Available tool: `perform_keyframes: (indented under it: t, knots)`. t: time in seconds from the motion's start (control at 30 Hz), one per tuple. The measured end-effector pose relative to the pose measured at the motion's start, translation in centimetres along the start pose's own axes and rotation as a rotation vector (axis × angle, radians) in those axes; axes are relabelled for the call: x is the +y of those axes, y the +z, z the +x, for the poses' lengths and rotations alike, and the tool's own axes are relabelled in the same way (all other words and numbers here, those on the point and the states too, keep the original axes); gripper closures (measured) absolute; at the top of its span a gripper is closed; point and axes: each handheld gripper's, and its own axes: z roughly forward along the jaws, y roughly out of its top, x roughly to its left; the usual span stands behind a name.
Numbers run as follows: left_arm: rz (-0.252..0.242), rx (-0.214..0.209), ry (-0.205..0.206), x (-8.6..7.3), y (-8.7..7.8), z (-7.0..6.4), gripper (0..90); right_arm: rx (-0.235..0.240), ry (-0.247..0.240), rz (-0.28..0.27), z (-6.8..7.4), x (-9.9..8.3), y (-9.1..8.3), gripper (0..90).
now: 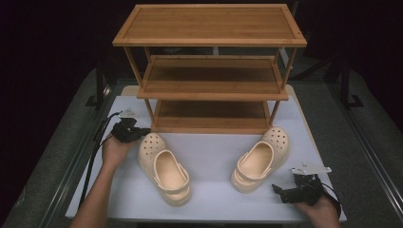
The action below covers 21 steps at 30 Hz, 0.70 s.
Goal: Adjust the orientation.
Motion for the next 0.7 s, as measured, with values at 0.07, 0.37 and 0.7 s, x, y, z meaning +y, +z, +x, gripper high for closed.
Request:
perform_keyframes:
  t: [0.07, 0.37, 0.7]
  knots:
    - [-0.004, 0.005, 0.001, -0.1, 0.0, -0.5, 90.0, 0.0, 0.0, 0.0, 0.0, 0.0, 0.0, 2.9]
    - [-0.016, 0.001, -0.014, -0.6, -0.2, -0.4, 90.0, -0.001, 0.0, 0.0, 0.0, 0.0, 0.0, 2.9]
    - [-0.049, 0.054, -0.051, -2.9, -5.7, -0.8, 90.0, 0.0, -0.001, 0.0, 0.0, 0.0, 0.0, 2.9]
